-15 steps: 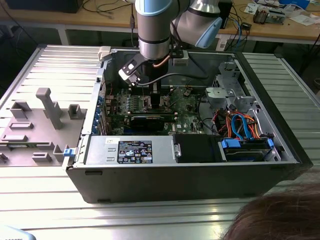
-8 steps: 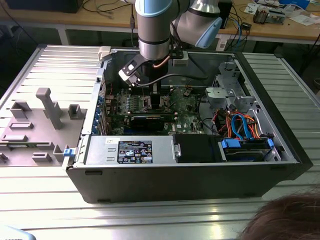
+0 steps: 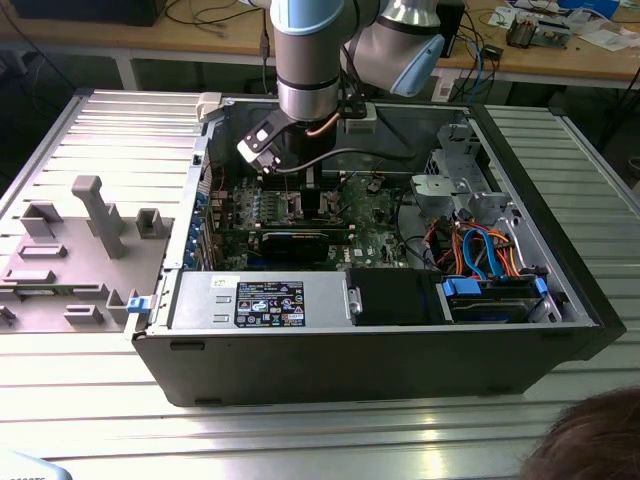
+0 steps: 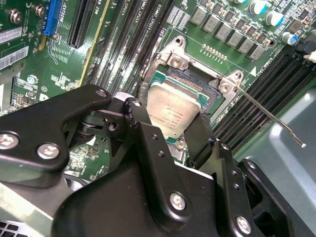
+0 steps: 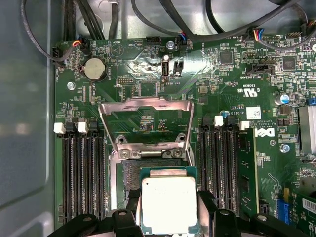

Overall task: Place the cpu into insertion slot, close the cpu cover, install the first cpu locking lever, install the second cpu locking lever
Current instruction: 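Place the cpu into insertion slot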

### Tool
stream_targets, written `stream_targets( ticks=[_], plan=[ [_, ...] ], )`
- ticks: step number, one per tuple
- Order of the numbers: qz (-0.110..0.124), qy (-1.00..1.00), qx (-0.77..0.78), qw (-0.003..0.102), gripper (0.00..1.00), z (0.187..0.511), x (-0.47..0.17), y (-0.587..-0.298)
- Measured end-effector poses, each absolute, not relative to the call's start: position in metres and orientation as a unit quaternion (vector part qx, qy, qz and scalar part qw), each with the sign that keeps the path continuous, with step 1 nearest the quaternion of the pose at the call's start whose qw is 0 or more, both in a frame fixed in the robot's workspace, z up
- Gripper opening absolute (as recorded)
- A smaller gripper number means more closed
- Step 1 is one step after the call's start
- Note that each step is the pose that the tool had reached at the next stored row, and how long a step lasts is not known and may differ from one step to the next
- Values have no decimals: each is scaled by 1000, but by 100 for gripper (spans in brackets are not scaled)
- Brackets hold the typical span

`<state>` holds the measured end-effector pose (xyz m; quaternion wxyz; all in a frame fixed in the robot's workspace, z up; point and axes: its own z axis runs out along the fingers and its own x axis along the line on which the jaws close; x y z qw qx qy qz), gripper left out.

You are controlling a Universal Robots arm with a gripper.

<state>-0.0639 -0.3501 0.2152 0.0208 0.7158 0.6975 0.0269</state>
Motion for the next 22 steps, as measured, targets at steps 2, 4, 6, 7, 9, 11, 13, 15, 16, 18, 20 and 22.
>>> stream_targets(
  ticks=[2,4,6,7,9,11,13,15,16,18,20,22],
  plan=[
    [27,698,716,21,55,214,-64,-350],
    [27,698,716,21,55,214,-64,-350],
    [27,698,716,21,55,213,-64,-350],
    [27,698,716,21,55,213,-64,-350],
    [27,698,716,21,55,212,-64,-350],
    [27,698,716,21,55,212,-64,-350],
    [27,698,716,21,55,212,-64,-350],
    [27,698,716,21,55,212,-64,-350],
    [27,697,716,21,55,212,-64,-350],
    [27,697,716,21,55,212,-64,-350],
    [27,698,716,21,55,211,-64,-349],
    [26,698,716,21,55,212,-64,-343]
  ],
)
